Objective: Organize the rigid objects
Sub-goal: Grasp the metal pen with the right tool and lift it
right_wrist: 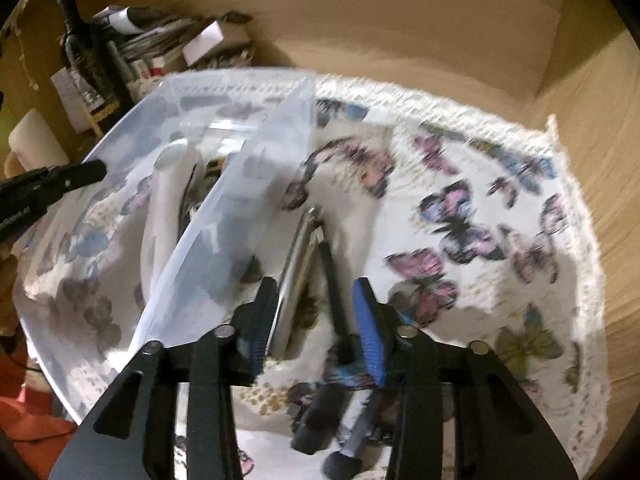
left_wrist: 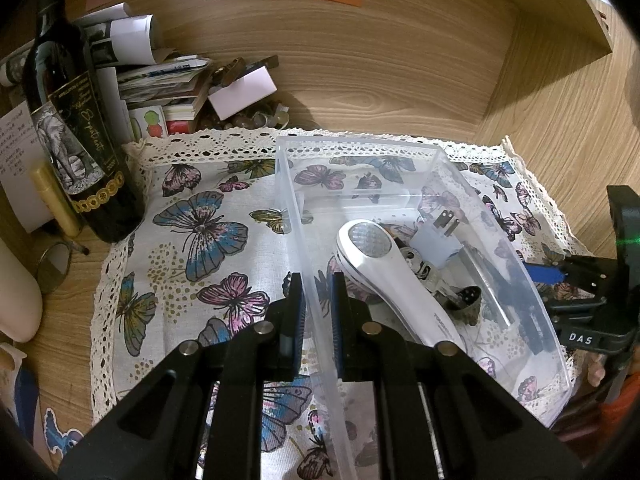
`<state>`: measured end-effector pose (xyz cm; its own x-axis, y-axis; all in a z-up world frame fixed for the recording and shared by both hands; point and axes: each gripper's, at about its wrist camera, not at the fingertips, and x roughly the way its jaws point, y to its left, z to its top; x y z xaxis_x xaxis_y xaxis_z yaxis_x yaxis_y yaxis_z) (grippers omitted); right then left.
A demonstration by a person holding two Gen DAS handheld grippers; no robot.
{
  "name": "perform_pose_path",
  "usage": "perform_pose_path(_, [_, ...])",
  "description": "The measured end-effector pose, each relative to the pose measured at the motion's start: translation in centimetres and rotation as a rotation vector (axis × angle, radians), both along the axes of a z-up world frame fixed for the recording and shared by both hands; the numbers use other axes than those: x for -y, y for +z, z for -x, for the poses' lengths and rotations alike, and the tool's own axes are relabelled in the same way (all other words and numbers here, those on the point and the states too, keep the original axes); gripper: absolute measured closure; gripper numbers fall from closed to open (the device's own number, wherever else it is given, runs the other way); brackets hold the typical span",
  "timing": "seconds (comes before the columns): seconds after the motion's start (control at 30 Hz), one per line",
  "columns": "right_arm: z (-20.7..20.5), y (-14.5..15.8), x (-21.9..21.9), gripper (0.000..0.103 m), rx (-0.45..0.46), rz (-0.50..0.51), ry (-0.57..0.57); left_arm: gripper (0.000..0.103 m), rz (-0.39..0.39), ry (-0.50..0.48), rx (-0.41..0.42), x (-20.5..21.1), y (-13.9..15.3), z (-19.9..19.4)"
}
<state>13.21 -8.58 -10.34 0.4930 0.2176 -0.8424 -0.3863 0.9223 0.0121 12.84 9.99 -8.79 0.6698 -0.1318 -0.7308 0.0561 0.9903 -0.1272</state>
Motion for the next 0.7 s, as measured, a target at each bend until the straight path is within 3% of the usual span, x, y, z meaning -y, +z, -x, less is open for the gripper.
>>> perform_pose_path(0.13, [-0.5, -0.9, 0.1, 0.053, -0.013, 0.032, 0.002, 0.093, -0.004, 0.001, 0.003, 0.0, 0.0, 0.1])
perform_pose_path(0.3, [-1.0, -2.0, -0.3, 0.053, -0.015, 0.072, 0.010, 0.093, -0.001, 0.003, 0.001, 0.0, 0.0, 0.1])
perform_pose_path(0.33, [-1.0, -2.1, -0.3, 0.057, -0.008, 0.072, 0.010, 0.093, -0.001, 0.003, 0.001, 0.0, 0.0, 0.1])
perform_pose_path(0.43, [-1.3, -2.0, -0.3, 0.084, 0.002, 0.067, 0.009, 0.093, -0.005, 0.003, 0.002, 0.0, 0.1, 0.1])
perform_pose_path(0.47, [-1.3, -1.9, -0.2, 0.088, 0.002, 0.067, 0.003, 0.093, -0.005, 0.004, 0.002, 0.0, 0.1, 0.1])
perform_pose_path(0.7, [-1.5, -1.0, 0.3, 0.088, 0.028, 0.064, -0.048, 0.093, -0.006, 0.004, 0.002, 0.1, 0.1, 0.1])
